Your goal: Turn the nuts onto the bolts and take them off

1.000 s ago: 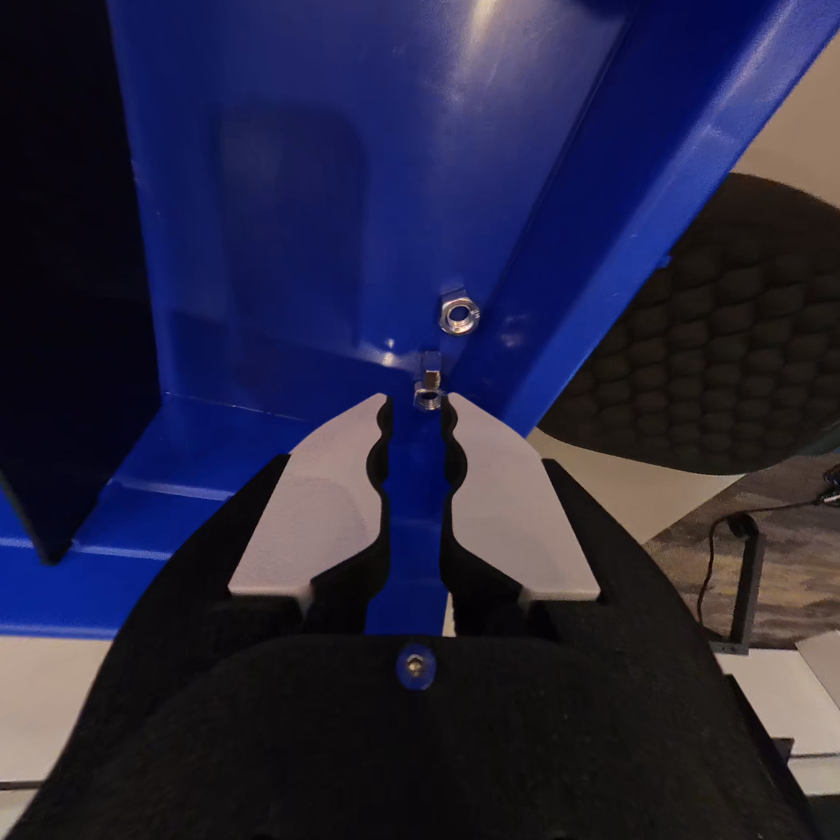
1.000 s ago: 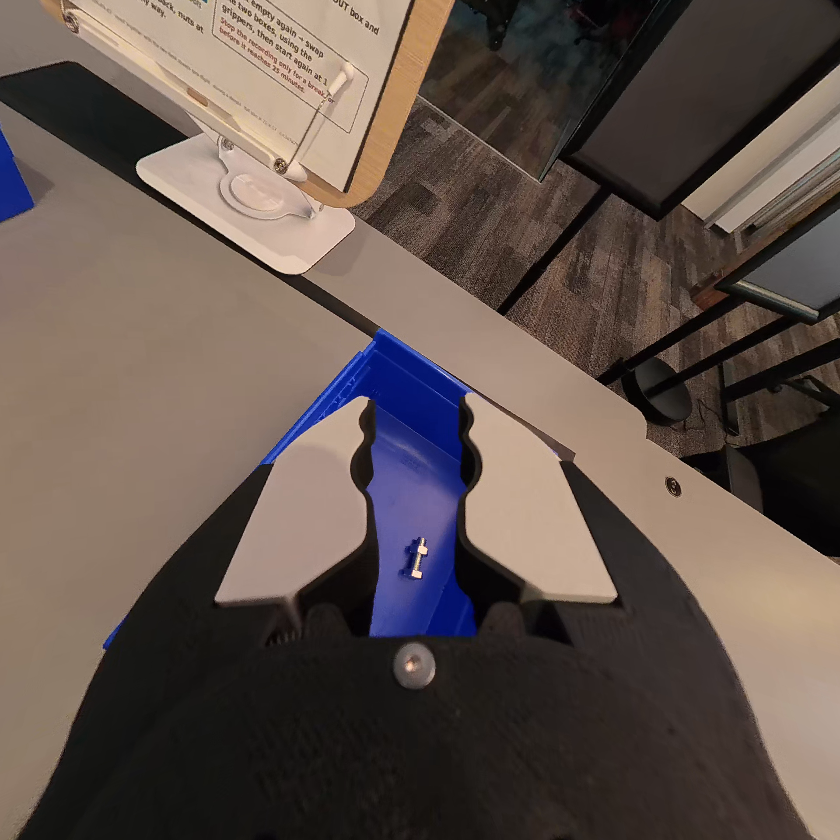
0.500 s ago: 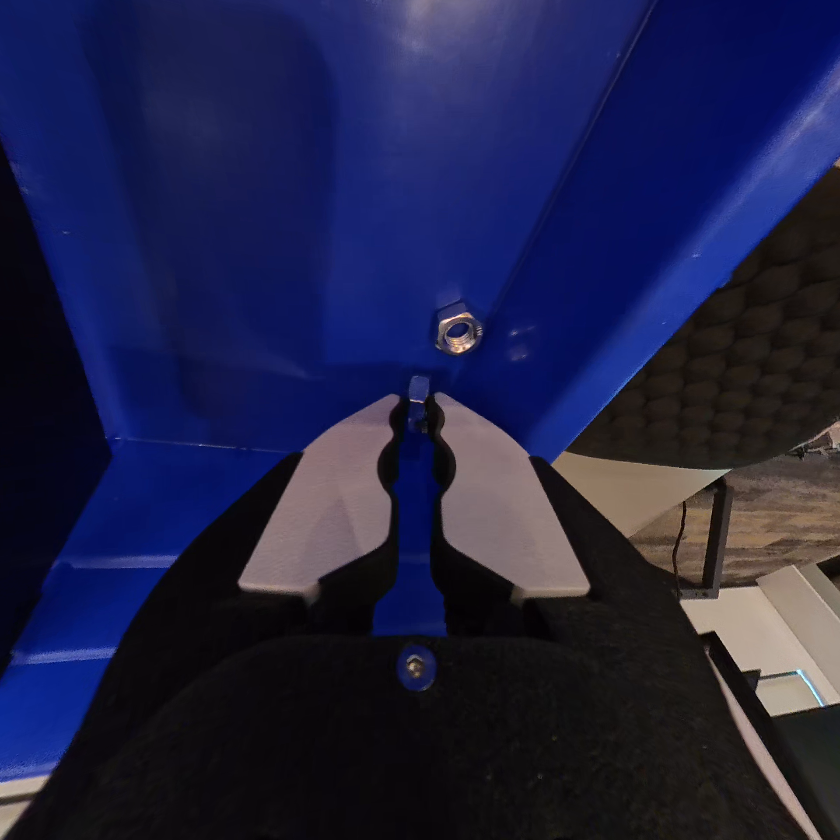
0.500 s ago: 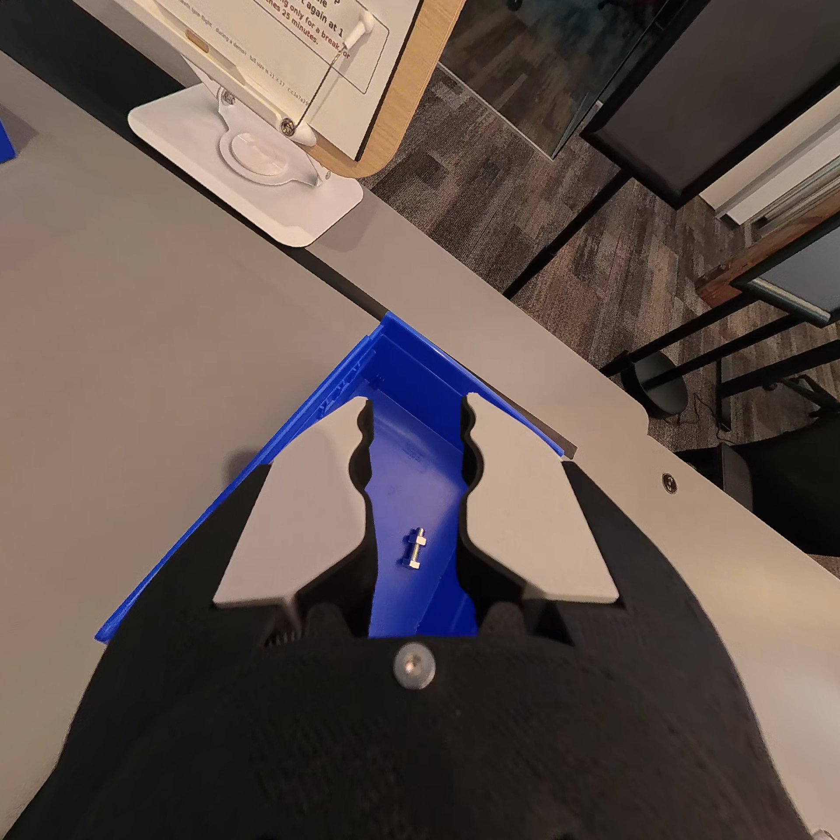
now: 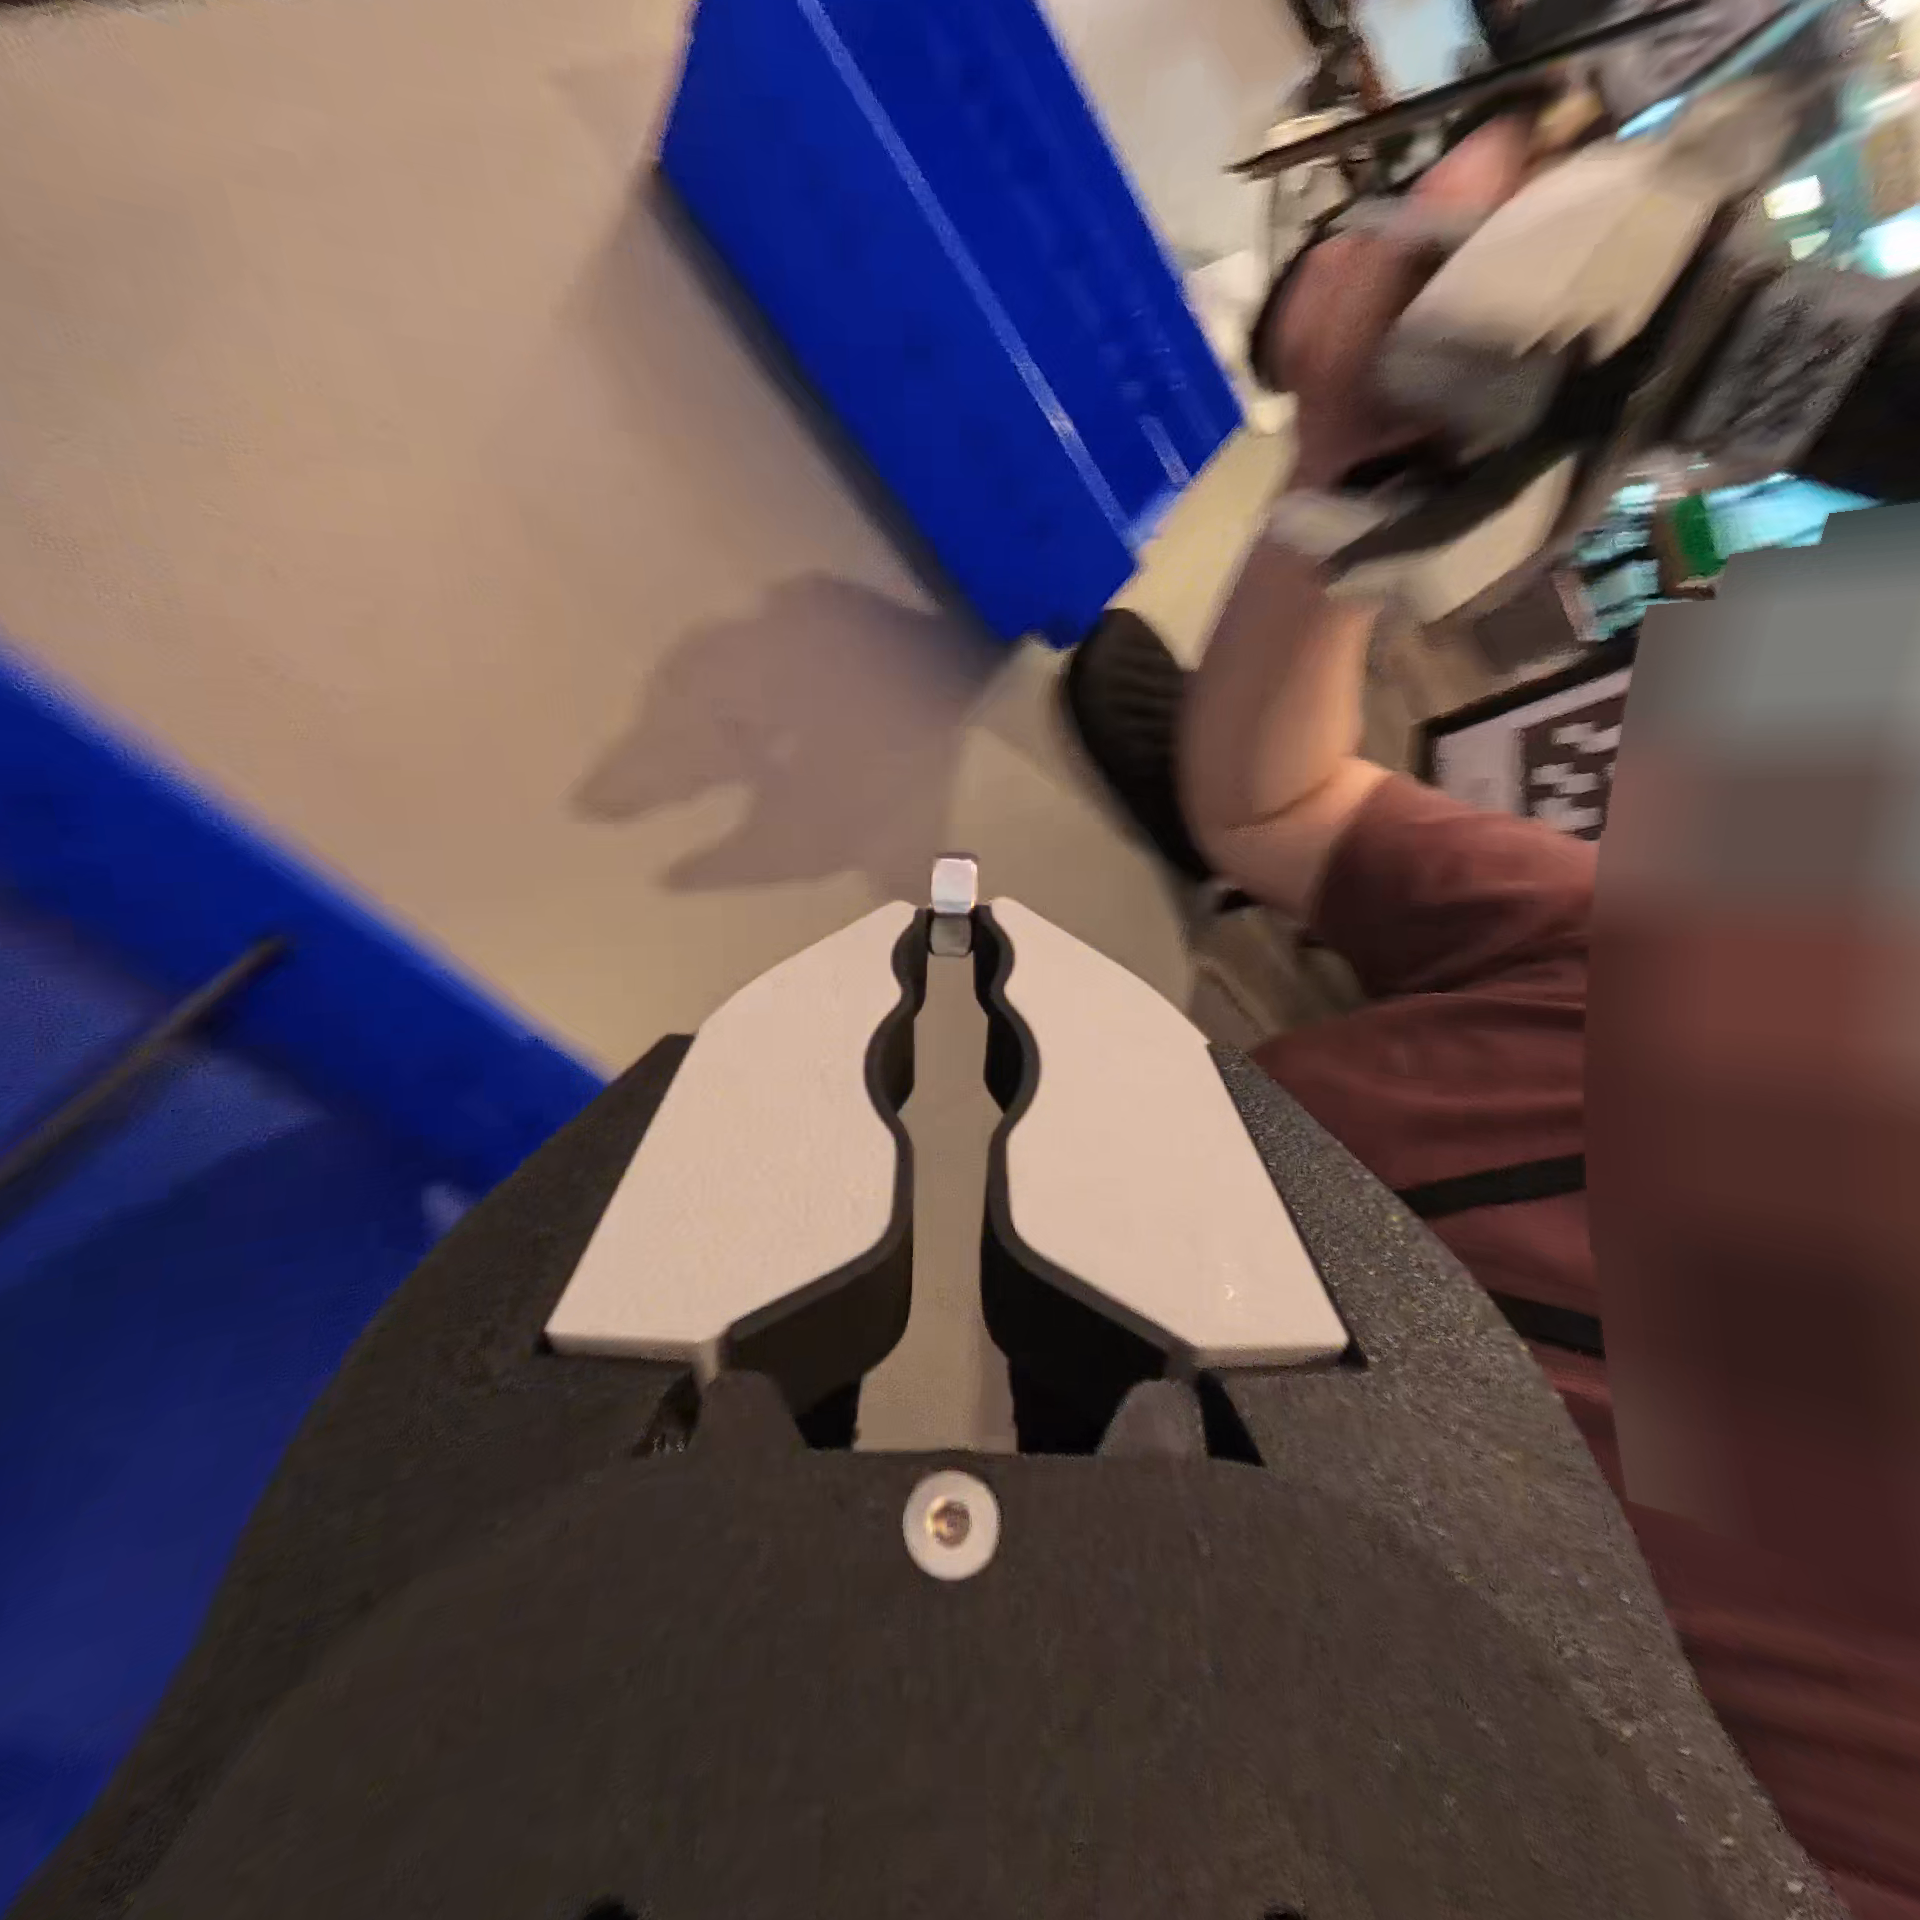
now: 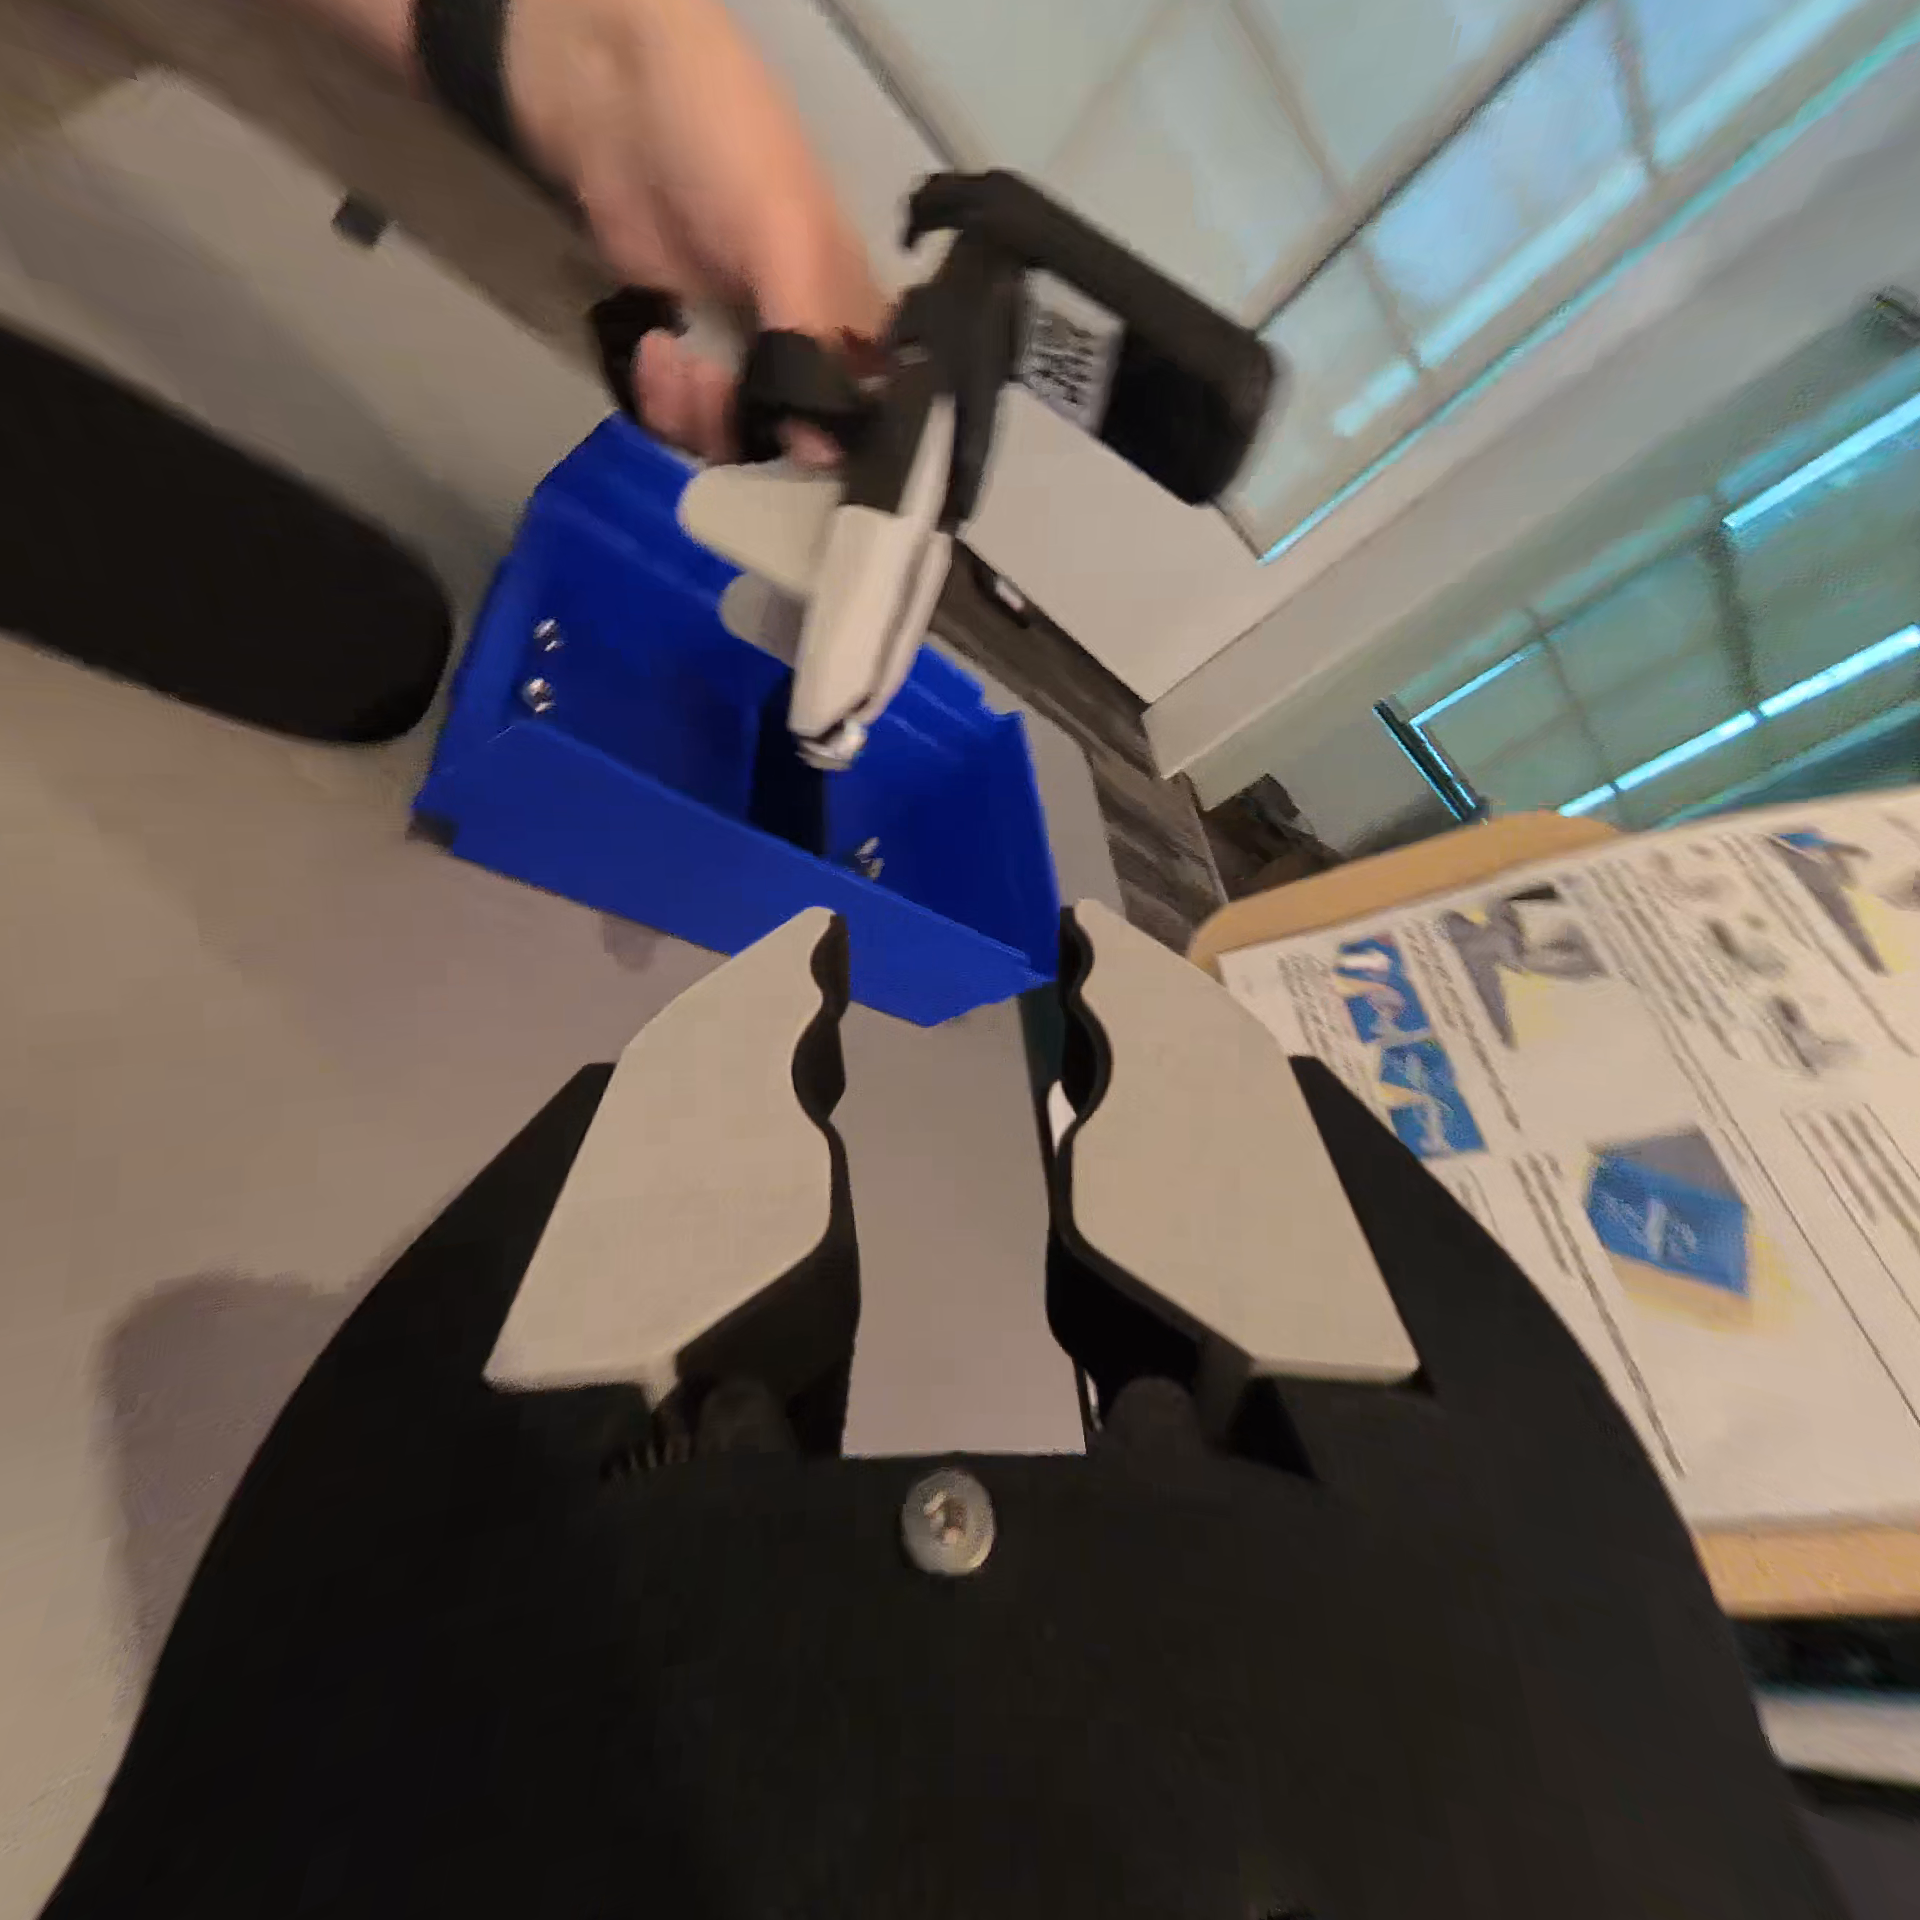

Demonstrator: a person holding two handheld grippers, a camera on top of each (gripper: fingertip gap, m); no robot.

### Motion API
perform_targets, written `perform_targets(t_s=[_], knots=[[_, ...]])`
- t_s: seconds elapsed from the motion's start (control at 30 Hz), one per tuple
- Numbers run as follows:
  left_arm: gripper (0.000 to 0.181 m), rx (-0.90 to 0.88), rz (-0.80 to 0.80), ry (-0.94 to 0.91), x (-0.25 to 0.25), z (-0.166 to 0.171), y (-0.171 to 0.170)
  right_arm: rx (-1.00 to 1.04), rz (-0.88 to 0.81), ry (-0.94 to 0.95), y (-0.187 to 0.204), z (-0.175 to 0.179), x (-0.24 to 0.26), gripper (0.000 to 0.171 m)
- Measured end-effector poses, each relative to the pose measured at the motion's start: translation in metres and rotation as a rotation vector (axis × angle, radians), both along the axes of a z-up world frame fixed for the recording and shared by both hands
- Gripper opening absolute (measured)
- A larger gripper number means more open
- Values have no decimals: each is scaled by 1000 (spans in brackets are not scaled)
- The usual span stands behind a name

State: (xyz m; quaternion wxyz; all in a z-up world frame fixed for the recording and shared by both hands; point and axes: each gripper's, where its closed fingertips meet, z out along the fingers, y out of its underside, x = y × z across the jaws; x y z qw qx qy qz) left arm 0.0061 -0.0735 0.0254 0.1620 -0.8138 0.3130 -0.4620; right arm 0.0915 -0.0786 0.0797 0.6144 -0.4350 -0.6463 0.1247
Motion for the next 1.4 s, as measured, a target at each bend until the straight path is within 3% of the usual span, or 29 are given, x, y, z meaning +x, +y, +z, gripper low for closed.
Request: perform_targets(t_s=[0.17, 0.33, 0.5, 0.7, 0.77, 0.83, 0.93, 1.0, 1.17, 1.27, 1.4], knots=[[8, -211, -123, -73, 42, -1, -27, 99, 73, -151, -13, -42, -34, 39], [8, -243, -157, -41, 53, -10, -33, 60, 102, -212, -19, -56, -41, 38], [8, -214, -193, -6, 56, -13, -38, 20, 128, -244, -22, -64, -43, 19], [14, -192, -172, -35, 53, -11, -30, -83, 98, -279, -13, -74, -37, 18], [15, -73, -125, -24, 38, -7, -11, -222, 17, -337, 8, -95, -27, 18], [19, 158, -39, 42, 11, -2, 26, -394, -97, -383, 35, -128, -18, 18], [37, 575, 136, 266, -51, 7, 95, -617, -215, -475, 58, -182, -8, 18], [32, 678, 178, 360, -82, 3, 119, -669, -301, -518, 69, -203, -2, 18], [30, 391, 153, 522, -109, -66, 133, -783, -412, -552, 70, -222, -4, 18], [28, 305, 112, 653, -122, -105, 138, -786, -442, -587, 73, -234, 0, 18], [24, 112, 260, 693, -132, -129, 154, -784, -454, -590, 75, -236, -1, 18]])
